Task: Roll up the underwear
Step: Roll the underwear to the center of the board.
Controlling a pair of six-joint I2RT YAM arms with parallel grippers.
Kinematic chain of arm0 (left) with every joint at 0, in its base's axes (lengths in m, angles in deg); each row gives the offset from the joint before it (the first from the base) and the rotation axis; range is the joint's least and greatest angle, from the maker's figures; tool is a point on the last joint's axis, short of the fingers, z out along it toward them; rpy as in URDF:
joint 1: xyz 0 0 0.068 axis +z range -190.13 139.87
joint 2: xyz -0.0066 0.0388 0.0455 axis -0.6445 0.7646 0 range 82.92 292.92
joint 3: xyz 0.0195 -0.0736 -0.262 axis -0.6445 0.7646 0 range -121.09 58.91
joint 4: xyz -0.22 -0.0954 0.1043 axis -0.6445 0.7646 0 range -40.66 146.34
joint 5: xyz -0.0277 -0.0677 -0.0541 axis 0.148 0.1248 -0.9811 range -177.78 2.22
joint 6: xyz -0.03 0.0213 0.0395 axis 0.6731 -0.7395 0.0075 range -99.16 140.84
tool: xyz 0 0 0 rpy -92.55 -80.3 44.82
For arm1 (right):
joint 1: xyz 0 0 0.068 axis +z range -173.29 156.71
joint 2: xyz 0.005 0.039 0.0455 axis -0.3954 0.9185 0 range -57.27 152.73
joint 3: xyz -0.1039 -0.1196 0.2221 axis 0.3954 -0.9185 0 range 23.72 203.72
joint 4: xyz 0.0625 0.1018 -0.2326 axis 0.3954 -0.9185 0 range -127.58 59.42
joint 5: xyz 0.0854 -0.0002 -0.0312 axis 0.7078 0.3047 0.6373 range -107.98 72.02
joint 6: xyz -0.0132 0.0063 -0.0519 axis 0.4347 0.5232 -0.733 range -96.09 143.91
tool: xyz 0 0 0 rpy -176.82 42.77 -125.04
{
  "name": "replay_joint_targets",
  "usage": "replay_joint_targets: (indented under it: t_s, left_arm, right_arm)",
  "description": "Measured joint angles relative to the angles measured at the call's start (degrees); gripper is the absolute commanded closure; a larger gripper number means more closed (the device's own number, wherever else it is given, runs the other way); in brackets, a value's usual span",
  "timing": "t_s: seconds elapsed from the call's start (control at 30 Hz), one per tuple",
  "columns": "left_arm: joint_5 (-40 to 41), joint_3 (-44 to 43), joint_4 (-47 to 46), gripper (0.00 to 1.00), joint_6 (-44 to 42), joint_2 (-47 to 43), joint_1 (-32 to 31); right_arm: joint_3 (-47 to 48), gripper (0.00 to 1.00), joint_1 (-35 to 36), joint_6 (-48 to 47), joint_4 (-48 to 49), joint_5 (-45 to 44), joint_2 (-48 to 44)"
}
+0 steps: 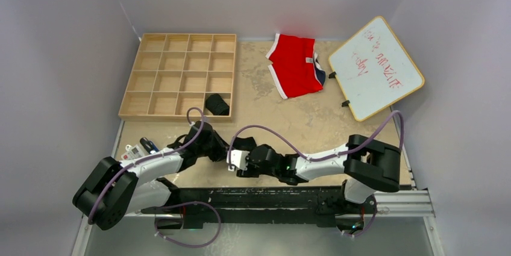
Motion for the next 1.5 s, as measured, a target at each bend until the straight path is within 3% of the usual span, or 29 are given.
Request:
replay_joint_targets:
  t_s: [0.13, 0.27, 0.37, 0.43, 0.53, 0.63, 0.93, 1.5]
  left_arm:
    - [-0.02, -0.28, 0.39, 1.0, -0.2, 0.11, 0.0]
    - [0.02, -0.59, 0.85, 1.0, -0.37, 0.2, 0.11]
    - [0.42, -0.72, 1.29, 1.0, -0.42, 0.04, 0.22]
    - [0.68, -0.72, 1.62, 0.92, -0.46, -0.31, 0.22]
    - [0.87, -0.72, 2.45, 0.65, -1.05, -0.94, 0.46]
    - [0.85, -0.7, 4.22, 0.49, -1.77, -2.03, 1.05]
    - [2.34, -0.72, 11.52, 0.18, -3.96, -10.86, 2.58]
    - [4.42, -1.68, 21.11, 0.09, -9.16, -26.45, 2.84]
  right_arm:
    - [1.53, 0.55, 0.57, -3.39, 1.01, -3.28, 3.32]
    - [1.62, 0.81, 1.01, -4.61, 3.5, -6.08, 4.83]
    - [1.62, 0.95, 1.2, -3.98, 4.46, -7.5, 5.03]
    - [1.62, 1.0, 1.2, -2.51, 4.55, -7.61, 4.98]
    - [1.51, 1.0, 0.24, 0.96, 4.44, -5.33, 4.31]
    - [0.72, 1.0, -1.81, 6.38, 4.33, 0.02, 2.69]
    - [-0.44, 0.99, -7.34, 23.45, 1.77, 19.45, -0.48]
    - [4.61, 0.98, -21.64, 45.53, 6.49, 47.98, 12.48]
